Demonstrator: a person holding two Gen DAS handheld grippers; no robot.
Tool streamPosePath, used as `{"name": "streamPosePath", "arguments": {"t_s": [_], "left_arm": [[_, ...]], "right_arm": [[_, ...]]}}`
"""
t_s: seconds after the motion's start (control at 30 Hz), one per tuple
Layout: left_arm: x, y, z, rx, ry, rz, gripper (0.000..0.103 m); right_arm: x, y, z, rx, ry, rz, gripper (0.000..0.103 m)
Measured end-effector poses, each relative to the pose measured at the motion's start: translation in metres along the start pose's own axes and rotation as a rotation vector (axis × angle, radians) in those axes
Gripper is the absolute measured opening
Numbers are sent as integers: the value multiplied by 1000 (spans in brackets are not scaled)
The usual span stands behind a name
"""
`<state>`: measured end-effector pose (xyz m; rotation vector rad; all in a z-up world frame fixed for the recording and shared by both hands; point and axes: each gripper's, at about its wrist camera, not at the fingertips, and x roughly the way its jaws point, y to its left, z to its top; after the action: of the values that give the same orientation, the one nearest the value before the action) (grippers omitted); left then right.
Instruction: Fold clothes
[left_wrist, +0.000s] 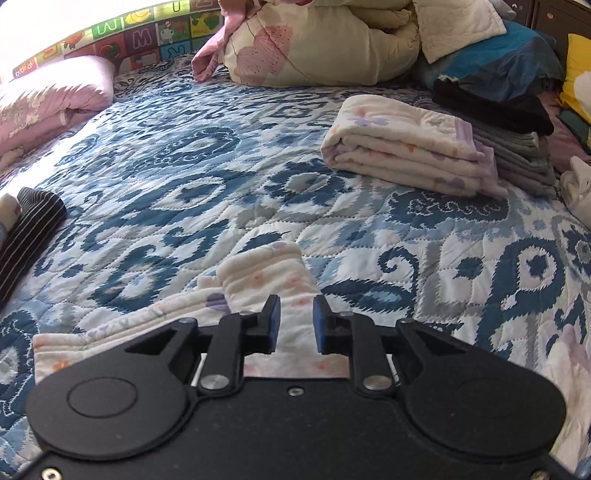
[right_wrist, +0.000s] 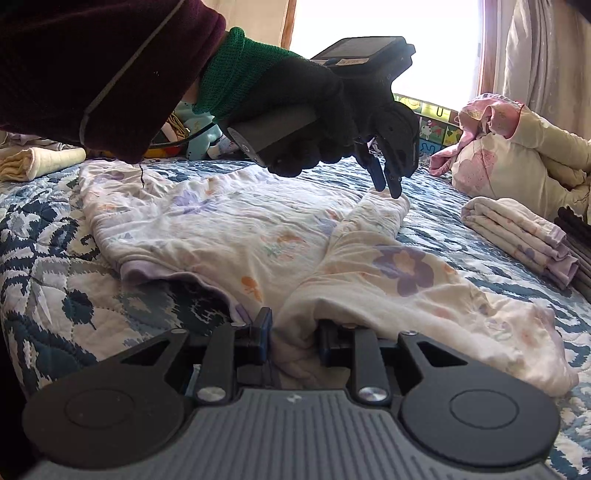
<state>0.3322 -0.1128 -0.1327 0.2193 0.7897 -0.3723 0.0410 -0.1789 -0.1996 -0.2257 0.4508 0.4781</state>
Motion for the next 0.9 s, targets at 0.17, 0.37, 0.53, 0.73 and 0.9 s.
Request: {"name": "streamPosePath", "arguments": {"t_s": [0.17,0.37,0.53,0.73,0.9], "left_arm": [[31,24,-17,-188,39,-28,24],[-29,-25,1,-18,17,-54,25],[-81,-113,-6,298,41,-270,39],[-97,-219,-39,676,153,-416,50],[-61,-260,-76,875,247,-287,56]], "right_arm": [[3,-1,-1,2,1,4,28],[0,2,0,-11,-2,-4,28],[-1,9,0,-56,-6,-39,30],[-9,23,-2,-166,-15,-97,36],[-12,30,-5,-225,-15,-99,48]]}}
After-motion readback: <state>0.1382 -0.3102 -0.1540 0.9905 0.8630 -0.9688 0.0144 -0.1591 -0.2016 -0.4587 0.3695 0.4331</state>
